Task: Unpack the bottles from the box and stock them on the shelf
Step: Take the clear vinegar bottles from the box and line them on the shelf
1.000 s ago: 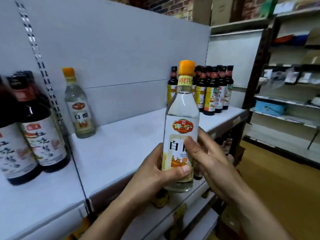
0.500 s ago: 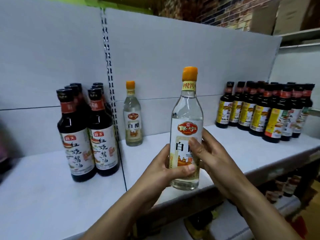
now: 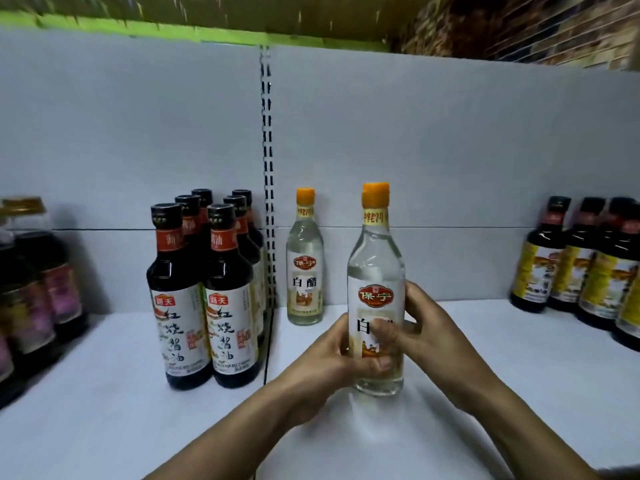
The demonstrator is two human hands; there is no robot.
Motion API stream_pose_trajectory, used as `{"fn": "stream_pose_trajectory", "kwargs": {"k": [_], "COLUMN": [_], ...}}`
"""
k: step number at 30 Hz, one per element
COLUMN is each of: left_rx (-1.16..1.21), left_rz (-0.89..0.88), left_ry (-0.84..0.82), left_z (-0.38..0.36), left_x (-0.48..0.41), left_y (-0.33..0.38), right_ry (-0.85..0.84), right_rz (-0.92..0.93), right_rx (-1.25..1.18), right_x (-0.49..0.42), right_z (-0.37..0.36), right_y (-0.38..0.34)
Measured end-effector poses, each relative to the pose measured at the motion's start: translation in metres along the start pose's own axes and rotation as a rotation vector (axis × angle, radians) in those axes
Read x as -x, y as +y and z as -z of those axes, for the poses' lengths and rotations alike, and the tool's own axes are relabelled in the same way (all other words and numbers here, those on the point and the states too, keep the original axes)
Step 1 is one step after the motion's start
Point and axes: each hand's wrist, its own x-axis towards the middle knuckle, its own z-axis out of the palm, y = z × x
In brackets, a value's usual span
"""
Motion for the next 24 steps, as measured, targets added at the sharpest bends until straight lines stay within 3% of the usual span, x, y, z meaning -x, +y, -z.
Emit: {"fn": "stream_pose_trajectory", "kwargs": {"k": [24], "left_rx": [-0.198], "left_rz": [-0.033], "left_ry": [0.252], "left_z": [0.021], "left_x": [-0.075], "left_y": [-0.02], "right_ry": [-0.151], "right_rz": [-0.096], "right_rx": [0.081], "right_x": [-0.091], "right_z": [0.021], "right_y": [0.058]}}
